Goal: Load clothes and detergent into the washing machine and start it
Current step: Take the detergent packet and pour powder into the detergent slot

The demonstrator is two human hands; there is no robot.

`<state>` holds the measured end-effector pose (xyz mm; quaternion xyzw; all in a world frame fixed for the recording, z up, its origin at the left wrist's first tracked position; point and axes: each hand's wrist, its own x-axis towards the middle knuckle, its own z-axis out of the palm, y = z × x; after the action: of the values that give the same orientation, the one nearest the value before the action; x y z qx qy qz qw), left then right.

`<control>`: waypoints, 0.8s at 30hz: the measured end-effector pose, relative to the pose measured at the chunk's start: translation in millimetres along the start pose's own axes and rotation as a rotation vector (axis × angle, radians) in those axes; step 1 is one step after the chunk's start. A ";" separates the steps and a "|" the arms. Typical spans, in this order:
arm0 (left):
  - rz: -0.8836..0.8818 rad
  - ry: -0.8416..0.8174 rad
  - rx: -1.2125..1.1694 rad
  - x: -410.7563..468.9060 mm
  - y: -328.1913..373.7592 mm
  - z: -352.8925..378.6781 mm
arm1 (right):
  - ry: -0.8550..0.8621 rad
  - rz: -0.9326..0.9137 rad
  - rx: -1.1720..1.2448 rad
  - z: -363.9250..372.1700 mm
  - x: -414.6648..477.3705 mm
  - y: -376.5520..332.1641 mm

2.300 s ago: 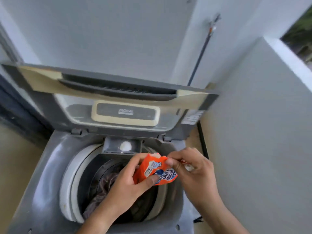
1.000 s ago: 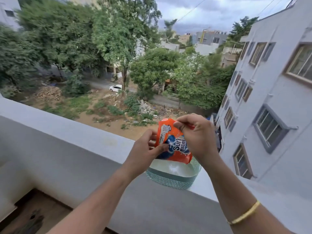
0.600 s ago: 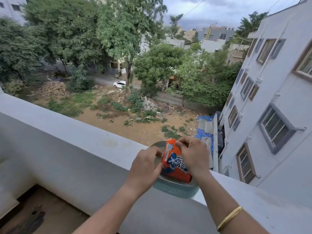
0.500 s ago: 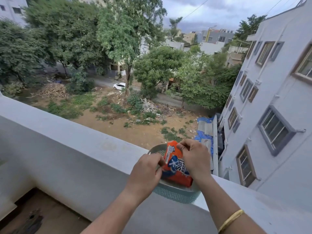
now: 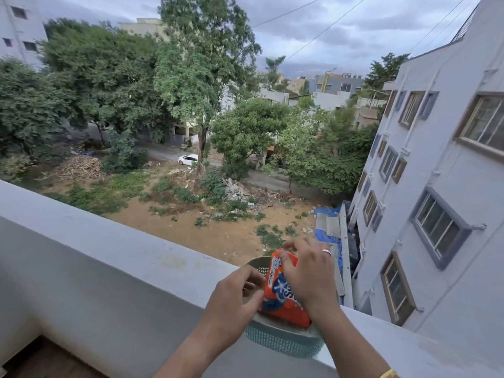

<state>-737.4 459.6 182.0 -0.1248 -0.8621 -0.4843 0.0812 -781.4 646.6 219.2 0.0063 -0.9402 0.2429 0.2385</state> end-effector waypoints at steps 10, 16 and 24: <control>-0.138 0.284 -0.096 -86.6 -3.7 -116.8 | -0.086 -0.260 0.379 26.3 -48.7 -138.7; -0.324 0.519 -0.039 -200.1 -39.5 -201.8 | -0.300 -0.400 0.515 66.4 -124.3 -244.0; -0.545 0.749 -0.106 -394.9 -115.5 -283.6 | -0.767 -0.524 0.725 132.1 -292.3 -396.1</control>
<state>-388.6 105.4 131.7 0.2858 -0.7488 -0.5432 0.2501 -530.6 206.1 165.5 0.4070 -0.7835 0.4620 -0.0839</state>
